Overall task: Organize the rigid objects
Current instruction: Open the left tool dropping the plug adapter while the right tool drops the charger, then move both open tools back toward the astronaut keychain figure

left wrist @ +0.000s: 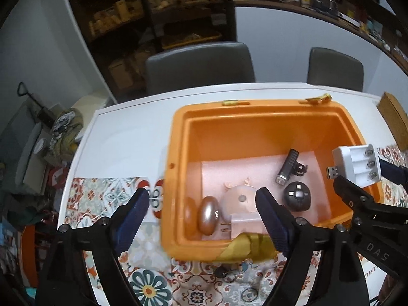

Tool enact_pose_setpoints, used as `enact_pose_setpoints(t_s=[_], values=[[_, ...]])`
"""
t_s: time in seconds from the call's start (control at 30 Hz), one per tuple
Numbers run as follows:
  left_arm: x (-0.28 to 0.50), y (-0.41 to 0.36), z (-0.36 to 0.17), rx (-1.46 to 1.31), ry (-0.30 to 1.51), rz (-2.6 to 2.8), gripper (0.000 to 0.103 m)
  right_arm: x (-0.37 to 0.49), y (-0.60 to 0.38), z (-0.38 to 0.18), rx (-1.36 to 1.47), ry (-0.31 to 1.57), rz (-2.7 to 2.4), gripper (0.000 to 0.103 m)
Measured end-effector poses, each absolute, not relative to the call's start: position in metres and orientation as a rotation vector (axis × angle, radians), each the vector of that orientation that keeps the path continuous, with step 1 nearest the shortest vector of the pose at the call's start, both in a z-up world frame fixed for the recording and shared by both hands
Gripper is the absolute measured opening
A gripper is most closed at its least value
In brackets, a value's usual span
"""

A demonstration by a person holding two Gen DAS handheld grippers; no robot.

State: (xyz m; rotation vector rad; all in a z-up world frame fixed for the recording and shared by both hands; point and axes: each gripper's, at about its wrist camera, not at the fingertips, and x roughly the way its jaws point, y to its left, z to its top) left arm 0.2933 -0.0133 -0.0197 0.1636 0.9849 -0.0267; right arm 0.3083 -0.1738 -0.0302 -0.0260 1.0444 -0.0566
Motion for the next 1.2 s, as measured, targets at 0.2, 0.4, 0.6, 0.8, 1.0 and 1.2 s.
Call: enact_pose_setpoints(t_s=[0.2,0.4,0.6,0.8,1.0,1.2], values=[[0.282,0.0,-0.016,0.166,0.971,0.008,0.088,0.308,-0.162,-0.032,-0.032,1.039,-0.025,0.078],[0.275,0.015,-0.019,0.135,0.984,0.028,0.088,0.311,-0.144,-0.038,-0.073,1.032,-0.002,0.078],[0.264,0.03,-0.017,0.104,0.975,0.046,0.088,0.302,-0.14,-0.035,-0.059,1.024,-0.019,0.084],[0.249,0.036,-0.014,0.086,0.969,0.042,0.089,0.281,-0.136,-0.025,-0.05,0.991,0.006,0.084],[0.23,0.041,-0.009,0.069,0.952,0.042,0.093,0.255,-0.129,-0.01,-0.064,0.934,0.024,0.084],[0.21,0.049,-0.008,0.032,0.962,0.032,0.093,0.229,-0.126,-0.001,-0.044,0.899,0.054,0.084]])
